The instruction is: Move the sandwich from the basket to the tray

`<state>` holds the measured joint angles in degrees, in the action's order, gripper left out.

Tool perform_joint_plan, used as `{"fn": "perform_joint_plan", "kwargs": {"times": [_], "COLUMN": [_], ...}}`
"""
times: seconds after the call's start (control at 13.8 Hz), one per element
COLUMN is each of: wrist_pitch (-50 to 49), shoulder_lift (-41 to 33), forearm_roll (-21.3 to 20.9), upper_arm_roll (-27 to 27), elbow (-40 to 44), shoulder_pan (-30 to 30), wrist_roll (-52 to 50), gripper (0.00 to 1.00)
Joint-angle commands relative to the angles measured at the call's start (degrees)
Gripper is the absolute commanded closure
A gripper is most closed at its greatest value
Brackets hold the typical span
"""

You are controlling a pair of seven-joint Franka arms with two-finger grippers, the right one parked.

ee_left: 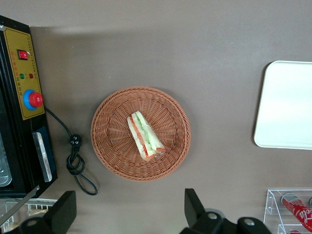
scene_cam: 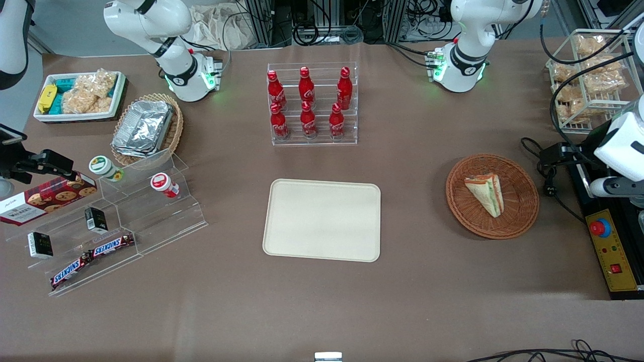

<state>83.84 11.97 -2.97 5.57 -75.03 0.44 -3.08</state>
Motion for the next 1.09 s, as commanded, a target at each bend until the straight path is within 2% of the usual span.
{"fn": "perform_joint_plan", "kwargs": {"times": [0.0,0.51,1.02], "wrist_pitch": [-1.14,-1.4,-3.86], "shoulder_lift": [-0.1,-0.19,-0.28], "forearm_roll": [-0.72,-0.2,-2.21], "upper_arm_roll": [0.06,0.06,-0.38], "elbow": [-0.2,-0.82,-8.63], "shoulder_pan": [-0.18,0.17,0.52], "wrist_roll": [-1.56,-2.45,-2.36], "gripper": [0.01,0.01,0.01]}}
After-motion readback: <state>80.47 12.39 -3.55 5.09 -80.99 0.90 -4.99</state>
